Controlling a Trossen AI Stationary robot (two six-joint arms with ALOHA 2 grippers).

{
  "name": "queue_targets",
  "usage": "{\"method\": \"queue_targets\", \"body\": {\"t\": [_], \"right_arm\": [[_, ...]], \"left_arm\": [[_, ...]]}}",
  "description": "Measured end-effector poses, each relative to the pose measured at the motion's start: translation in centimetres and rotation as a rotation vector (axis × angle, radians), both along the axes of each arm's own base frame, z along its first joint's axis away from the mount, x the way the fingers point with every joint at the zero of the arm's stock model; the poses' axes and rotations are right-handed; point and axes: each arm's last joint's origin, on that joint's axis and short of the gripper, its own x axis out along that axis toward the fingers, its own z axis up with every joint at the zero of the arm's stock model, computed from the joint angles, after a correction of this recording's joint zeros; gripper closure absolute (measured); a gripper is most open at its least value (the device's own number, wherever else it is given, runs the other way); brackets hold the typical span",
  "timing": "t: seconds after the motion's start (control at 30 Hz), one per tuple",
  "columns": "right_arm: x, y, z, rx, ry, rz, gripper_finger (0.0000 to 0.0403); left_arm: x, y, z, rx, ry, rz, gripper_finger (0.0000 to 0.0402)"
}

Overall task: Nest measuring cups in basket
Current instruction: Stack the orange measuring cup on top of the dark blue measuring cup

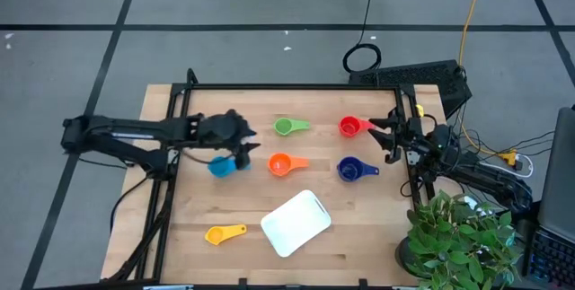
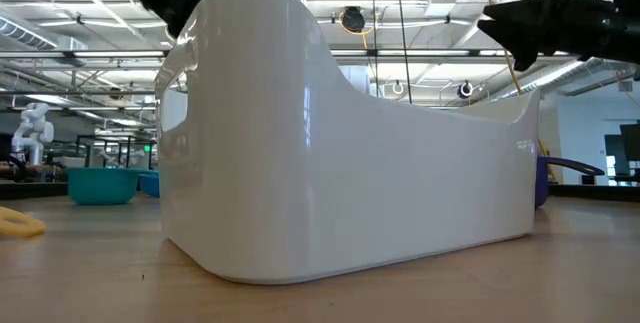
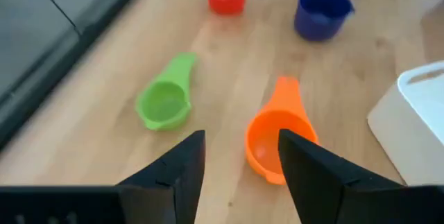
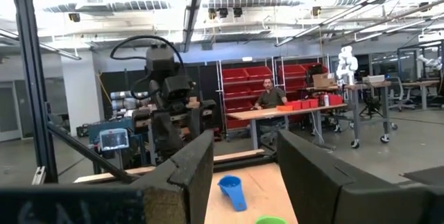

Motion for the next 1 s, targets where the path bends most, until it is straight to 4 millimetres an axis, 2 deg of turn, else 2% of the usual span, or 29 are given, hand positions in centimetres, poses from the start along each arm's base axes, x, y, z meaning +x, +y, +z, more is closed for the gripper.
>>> {"method": "queue_targets", "body": {"t": [0.2, 0.4, 0.73, 1.0], "right_arm": [[0.2, -0.1, -0.2, 0.013, 0.025, 0.0, 0.025], [0.3, -0.2, -0.4, 0.023, 0.043, 0.0, 0.025], [0.6, -0.3, -0.7, 0.023, 0.074, -0.004, 0.025], [0.7, -0.4, -0.9, 0.029, 0.093, -0.005, 0.025]], "left_arm": [[3.6, 1.3, -2.6, -0.076, 0.125, -0.04, 0.0231], [5.9, 2.4, -4.8, -0.122, 0.202, -0.045, 0.0248], [7.7, 2.7, -8.6, -0.18, 0.298, -0.042, 0.0247], [8.2, 2.7, -9.5, -0.216, 0.295, -0.053, 0.0247]]}}
